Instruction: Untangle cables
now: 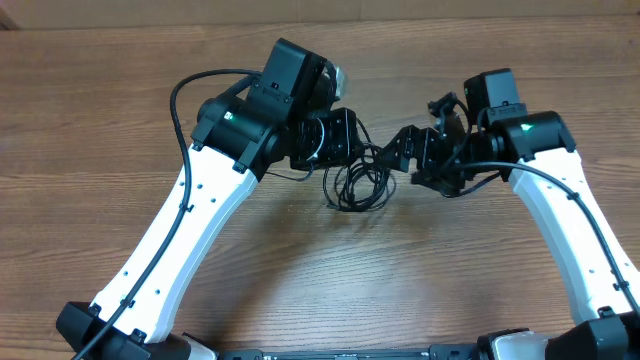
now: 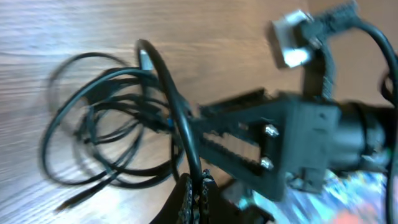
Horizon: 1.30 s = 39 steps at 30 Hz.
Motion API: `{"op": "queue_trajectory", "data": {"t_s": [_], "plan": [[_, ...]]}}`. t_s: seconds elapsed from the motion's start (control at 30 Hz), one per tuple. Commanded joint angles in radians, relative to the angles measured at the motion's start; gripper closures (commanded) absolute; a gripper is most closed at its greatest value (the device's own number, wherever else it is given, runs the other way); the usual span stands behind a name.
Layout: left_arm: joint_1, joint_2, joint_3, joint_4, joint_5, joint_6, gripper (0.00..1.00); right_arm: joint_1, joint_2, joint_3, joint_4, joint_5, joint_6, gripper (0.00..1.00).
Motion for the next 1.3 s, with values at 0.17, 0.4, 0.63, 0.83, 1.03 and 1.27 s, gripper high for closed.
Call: {"op": "queue_trajectory", "data": {"t_s": [0.17,0.4,0.63,0.83,1.03,1.27], "plan": [[0.014,-0.015,0.014,-0.020,0.121,0.094,0.96,0.055,-0.002,-0.001,0.027,0.150,0.076,0.32],[0.032,-0.015,0.014,-0.055,0.125,0.100,0.96,0.056,-0.002,-0.001,0.034,0.152,0.077,0.66],[0.060,-0.015,0.014,-0.077,0.100,0.138,0.96,0.056,-0.002,-0.001,0.010,0.274,0.141,0.79],[0.089,-0.015,0.013,-0.167,-0.101,0.125,0.96,0.056,-0.002,-0.001,0.003,0.298,0.141,0.84],[0.098,-0.015,0.013,-0.188,-0.167,0.122,0.96,0.056,-0.002,-0.001,0.001,0.314,0.175,0.96],[0.098,-0.015,0.013,-0.229,-0.294,0.082,0.96,0.056,-0.002,-0.001,-0.033,0.388,0.186,0.96]]}}
